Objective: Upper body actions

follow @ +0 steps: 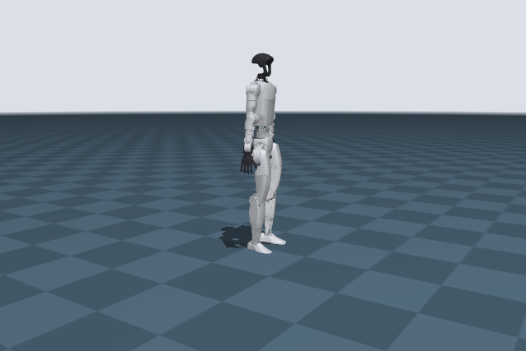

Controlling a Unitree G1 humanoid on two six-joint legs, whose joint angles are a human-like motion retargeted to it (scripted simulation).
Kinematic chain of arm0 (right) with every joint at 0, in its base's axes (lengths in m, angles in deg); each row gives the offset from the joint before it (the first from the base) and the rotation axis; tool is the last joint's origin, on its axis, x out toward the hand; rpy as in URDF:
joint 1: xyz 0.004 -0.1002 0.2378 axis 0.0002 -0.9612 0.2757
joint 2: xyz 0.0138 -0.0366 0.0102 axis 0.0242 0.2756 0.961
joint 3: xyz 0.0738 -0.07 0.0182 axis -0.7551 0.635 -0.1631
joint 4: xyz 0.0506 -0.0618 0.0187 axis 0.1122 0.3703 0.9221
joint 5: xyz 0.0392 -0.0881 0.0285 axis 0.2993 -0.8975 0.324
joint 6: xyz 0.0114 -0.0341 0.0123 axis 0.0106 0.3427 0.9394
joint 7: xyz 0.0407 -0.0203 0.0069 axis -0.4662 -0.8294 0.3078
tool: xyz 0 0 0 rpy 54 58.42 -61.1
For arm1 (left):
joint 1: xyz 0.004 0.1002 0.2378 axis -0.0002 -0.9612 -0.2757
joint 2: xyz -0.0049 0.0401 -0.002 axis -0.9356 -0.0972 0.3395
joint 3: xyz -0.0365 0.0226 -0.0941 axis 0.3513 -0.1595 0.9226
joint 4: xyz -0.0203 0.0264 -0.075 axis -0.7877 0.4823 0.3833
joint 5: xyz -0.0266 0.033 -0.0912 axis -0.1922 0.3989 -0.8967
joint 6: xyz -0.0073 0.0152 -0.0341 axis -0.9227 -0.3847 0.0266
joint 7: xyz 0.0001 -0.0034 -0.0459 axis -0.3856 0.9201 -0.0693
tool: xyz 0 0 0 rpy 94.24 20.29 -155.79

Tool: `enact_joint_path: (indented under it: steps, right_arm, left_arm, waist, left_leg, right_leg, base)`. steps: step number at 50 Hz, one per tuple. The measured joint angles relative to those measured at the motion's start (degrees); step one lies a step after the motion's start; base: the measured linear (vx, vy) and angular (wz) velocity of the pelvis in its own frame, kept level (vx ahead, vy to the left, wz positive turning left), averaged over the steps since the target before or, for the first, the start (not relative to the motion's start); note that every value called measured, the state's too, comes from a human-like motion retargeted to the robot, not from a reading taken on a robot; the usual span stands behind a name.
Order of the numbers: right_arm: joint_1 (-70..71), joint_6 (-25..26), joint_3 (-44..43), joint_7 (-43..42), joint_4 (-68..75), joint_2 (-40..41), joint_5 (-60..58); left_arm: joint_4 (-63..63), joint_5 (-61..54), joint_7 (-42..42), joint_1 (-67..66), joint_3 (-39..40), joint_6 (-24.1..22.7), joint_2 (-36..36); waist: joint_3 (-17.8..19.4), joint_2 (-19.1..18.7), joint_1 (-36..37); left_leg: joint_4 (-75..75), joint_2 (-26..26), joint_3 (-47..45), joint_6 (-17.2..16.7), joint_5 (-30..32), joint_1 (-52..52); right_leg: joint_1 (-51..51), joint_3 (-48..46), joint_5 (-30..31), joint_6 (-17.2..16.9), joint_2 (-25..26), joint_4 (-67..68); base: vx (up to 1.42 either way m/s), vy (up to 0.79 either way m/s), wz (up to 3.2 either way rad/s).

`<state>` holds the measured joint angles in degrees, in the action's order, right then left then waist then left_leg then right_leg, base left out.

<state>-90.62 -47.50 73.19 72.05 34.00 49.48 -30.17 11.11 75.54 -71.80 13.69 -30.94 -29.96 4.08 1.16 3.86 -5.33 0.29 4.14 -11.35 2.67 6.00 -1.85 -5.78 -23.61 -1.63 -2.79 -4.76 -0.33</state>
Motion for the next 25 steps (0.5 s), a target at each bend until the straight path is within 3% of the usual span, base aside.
enact_joint_path:
  steps: [25]
  right_arm:
    - [-0.5, -1.9, -0.6, 0.5, 0.1, -0.6, 0.6]
  left_arm:
    - [0.3, 0.0, 0.1, 0.0, 0.1, 0.2, 0.0]
  waist:
    - [-0.3, -0.6, -0.1]
  left_leg:
    - [0.0, 0.5, 1.5, -0.2, 1.2, 0.4]
  right_leg:
    - [0.0, -0.9, 0.9, 0.0, -0.6, 0.1]
  base:
    - [0.03, 0.04, 0.03]
